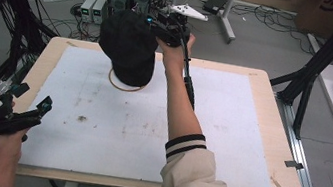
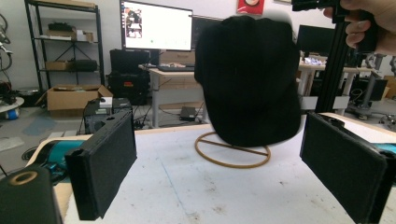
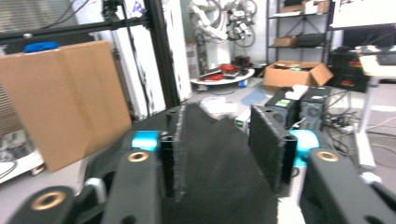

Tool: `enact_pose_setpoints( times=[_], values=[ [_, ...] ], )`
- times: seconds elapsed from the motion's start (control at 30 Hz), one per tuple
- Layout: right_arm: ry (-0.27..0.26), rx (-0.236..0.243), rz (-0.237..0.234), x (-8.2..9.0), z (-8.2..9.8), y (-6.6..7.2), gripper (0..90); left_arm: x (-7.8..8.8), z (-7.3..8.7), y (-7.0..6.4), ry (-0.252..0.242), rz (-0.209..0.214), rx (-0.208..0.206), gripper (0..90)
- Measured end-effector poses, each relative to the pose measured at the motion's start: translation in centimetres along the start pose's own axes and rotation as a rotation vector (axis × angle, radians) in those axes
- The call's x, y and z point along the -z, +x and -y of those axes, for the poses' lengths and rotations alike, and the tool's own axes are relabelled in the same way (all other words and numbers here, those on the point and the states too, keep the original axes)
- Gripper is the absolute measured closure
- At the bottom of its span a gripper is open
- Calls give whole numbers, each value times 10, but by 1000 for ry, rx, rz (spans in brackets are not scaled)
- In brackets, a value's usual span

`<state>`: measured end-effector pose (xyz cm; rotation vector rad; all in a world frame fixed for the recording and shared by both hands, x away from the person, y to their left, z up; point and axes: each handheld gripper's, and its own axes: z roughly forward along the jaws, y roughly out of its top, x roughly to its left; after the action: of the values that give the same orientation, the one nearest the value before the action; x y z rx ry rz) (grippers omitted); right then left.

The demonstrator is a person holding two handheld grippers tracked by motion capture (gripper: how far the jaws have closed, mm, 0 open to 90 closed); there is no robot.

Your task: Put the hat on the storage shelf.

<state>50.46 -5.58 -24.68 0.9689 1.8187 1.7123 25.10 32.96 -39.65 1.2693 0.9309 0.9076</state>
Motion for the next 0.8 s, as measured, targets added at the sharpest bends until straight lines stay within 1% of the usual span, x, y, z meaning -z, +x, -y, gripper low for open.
enact_pose_setpoints(
  times=[0.13, 0.23, 0.33, 0.47, 0.6, 0.67, 0.7, 0.77, 0.8],
  values=[
    [3, 0, 30, 3, -1, -5, 458, -1, 0, -1, 4, 0, 1, 110],
    [-7, 3, 48, 5, -3, -6, 380, -1, 0, -1, 2, 2, 1, 110],
    [-20, 28, 73, 8, -5, -4, 308, -1, 1, -1, 7, 4, -2, 110],
    [-43, 62, 77, 12, -8, 0, 239, -2, 1, -2, 11, 5, -1, 110],
    [-44, 68, 86, 15, -10, 0, 173, -2, 1, -2, 8, 6, 0, 110],
    [-36, 60, 92, 17, -11, -1, 128, -2, 1, -2, 9, 6, 0, 110],
    [-33, 61, 100, 19, -11, -1, 123, -2, 1, -3, 8, 5, 1, 110],
    [-31, 62, 96, 22, -12, -3, 112, -2, 1, -3, 15, 8, -6, 110],
    [-32, 66, 100, 24, -12, -3, 104, -3, 1, -3, 11, 8, -3, 110]
  ],
)
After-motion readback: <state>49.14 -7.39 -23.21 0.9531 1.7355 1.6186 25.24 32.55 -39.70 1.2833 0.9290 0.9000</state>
